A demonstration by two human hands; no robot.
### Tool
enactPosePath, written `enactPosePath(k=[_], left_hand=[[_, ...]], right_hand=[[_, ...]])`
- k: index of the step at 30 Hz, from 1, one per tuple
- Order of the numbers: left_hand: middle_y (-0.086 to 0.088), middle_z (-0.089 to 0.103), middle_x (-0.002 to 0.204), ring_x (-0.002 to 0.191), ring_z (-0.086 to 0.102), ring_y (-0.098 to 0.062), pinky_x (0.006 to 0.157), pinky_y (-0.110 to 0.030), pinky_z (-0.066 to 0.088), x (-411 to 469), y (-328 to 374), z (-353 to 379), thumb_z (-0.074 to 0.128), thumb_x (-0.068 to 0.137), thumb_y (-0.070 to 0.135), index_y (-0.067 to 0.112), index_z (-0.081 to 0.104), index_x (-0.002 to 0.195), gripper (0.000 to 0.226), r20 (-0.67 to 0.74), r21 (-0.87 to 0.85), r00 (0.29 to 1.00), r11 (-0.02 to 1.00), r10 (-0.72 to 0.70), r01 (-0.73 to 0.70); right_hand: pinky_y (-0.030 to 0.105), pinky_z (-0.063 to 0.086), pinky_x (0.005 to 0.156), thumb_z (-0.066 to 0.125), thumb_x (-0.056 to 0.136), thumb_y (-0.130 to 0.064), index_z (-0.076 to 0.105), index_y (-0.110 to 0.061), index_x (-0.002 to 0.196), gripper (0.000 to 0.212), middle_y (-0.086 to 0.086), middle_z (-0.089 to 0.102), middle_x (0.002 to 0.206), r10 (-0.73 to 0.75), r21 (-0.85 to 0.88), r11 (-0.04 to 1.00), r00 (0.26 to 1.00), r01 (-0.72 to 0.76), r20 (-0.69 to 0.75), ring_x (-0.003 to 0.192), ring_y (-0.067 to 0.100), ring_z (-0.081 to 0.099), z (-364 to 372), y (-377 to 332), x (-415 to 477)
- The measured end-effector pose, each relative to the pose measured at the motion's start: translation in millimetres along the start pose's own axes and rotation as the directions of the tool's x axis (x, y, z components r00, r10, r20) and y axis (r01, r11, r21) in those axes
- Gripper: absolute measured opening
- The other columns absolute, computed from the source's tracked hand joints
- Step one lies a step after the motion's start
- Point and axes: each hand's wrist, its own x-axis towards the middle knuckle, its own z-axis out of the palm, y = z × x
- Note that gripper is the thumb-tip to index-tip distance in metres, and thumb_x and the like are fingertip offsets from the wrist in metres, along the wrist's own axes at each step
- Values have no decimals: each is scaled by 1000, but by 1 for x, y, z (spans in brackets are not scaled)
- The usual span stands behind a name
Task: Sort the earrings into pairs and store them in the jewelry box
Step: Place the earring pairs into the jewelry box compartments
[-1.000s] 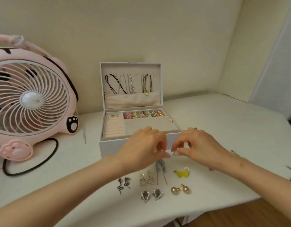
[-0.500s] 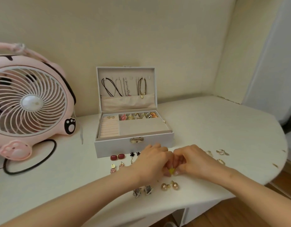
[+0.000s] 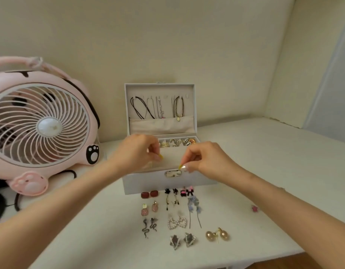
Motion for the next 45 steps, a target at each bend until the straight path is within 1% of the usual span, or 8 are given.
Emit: enactPosePath(k=[8,12,16,22,28,35,39,45], left_hand=[[10,57,79,73,51,-9,55,-20,31,45,-65,-11,66,82,15,22,63,81,8,49,181,990,976,-129,118],[8,56,85,86,51,-14,72,-25,34,59,-74,-6,64,83,19,22,64,85,4,109,286,988,955,-111,76],[3,63,95,100,56,-19,77,-26,38,66,-77,-2,61,85,16,20,66,91,9,190,305,969,948,-156,92],[-1,67,103,98,60,-20,82,-31,48,71,-78,-3,58,85,10,19,66,90,13,263,293,939,946,-221,141],[-4,65,107,100,59,-23,85,-33,48,70,-78,1,57,86,9,16,67,97,17,249,296,944,945,-216,138],[-2,66,100,95,61,-19,84,-30,49,71,-80,-2,58,86,7,20,63,85,15,302,227,927,961,-223,157],[-3,65,106,99,59,-21,78,-28,45,69,-77,3,56,87,9,16,67,98,16,286,285,935,950,-212,129],[-2,63,105,104,55,-23,76,-29,37,63,-79,6,57,88,16,19,62,98,12,181,374,974,926,-133,57]], right_hand=[[14,53,63,69,78,4,71,1,87,10,14,71,87,15,-23,1000,1000,-15,4,65,12,64,32,-13,92],[27,53,83,73,76,-2,73,-5,87,11,11,72,93,50,-109,993,999,-51,-12,83,14,65,46,-13,128],[31,53,87,72,77,-3,74,-6,89,12,10,71,96,93,-144,985,996,-90,12,89,18,65,58,-15,152],[37,52,89,71,76,-9,73,-7,95,18,9,71,99,122,-273,958,988,-92,96,96,22,65,71,-14,167],[39,52,90,71,77,-12,69,-6,100,24,10,69,101,146,-318,943,981,-99,128,97,23,64,75,-15,173],[38,51,93,69,79,-11,65,-3,108,30,11,66,109,195,-374,920,965,-117,176,102,24,62,72,-18,173],[37,51,93,71,78,-13,65,-5,109,33,10,66,110,206,-380,916,964,-130,166,103,23,61,72,-19,172],[37,52,89,75,74,-16,68,-8,103,31,9,67,107,174,-369,921,980,-126,99,101,25,61,75,-16,168]])
